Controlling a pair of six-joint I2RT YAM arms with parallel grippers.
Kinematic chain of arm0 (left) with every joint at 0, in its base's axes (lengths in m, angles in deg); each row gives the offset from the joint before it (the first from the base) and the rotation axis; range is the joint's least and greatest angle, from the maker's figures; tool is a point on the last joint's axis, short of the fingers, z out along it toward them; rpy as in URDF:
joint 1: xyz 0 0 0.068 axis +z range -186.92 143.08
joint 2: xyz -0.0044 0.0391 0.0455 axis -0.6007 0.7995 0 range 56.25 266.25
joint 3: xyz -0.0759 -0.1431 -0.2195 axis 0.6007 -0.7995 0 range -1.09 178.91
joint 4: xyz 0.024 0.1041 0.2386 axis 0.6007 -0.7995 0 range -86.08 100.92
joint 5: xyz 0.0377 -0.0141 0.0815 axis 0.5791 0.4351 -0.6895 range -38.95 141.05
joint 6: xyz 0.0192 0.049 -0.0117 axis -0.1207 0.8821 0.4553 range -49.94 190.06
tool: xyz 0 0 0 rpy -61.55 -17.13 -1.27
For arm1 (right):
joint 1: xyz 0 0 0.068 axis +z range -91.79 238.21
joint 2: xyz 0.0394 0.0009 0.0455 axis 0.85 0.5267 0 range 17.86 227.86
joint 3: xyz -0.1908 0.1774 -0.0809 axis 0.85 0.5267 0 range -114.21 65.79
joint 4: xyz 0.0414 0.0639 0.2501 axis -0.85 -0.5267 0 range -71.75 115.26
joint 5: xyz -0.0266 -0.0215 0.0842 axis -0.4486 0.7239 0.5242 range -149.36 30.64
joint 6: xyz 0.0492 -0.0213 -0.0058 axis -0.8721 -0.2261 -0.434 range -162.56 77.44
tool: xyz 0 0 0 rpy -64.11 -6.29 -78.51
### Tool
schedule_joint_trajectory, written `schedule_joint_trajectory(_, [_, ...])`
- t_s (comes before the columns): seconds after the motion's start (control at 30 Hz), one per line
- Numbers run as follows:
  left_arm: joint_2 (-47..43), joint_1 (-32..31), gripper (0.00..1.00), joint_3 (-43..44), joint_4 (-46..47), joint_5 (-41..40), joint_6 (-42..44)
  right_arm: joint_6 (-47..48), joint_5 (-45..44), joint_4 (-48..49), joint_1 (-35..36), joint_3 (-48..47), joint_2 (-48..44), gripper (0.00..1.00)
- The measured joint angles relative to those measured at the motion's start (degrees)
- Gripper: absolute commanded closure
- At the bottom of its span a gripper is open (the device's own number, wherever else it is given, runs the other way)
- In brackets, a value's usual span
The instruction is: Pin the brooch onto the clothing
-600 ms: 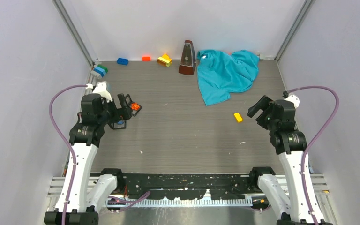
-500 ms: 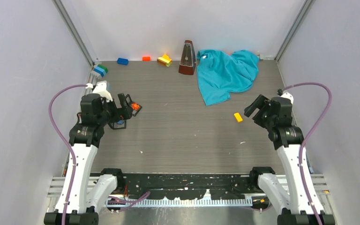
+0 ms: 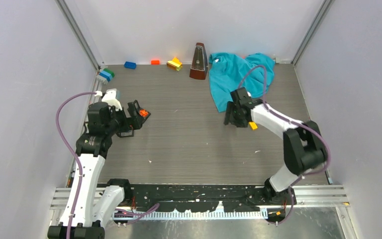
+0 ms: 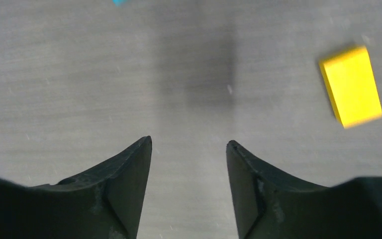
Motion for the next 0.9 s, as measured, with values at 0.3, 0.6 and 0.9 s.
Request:
schedule_joint_trajectory(0.3, [0.0, 0.0, 0.01, -0.15, 0.02, 0.74, 0.0, 3.74, -5.92, 1.73, 4.76, -20.85, 23.43, 0.52])
schedule_joint_trajectory(0.6, [-0.07, 0.0, 0.02, -0.35, 0.0, 1.38, 0.02, 6.08, -9.4, -1.33, 5.7, -33.2, 33.29, 0.52])
schedule_joint_trajectory(0.9, [-0.07, 0.0, 0.02, -0.35, 0.0, 1.42, 0.04, 5.99, -12.52, -3.15, 5.73, -37.09, 35.71, 0.65])
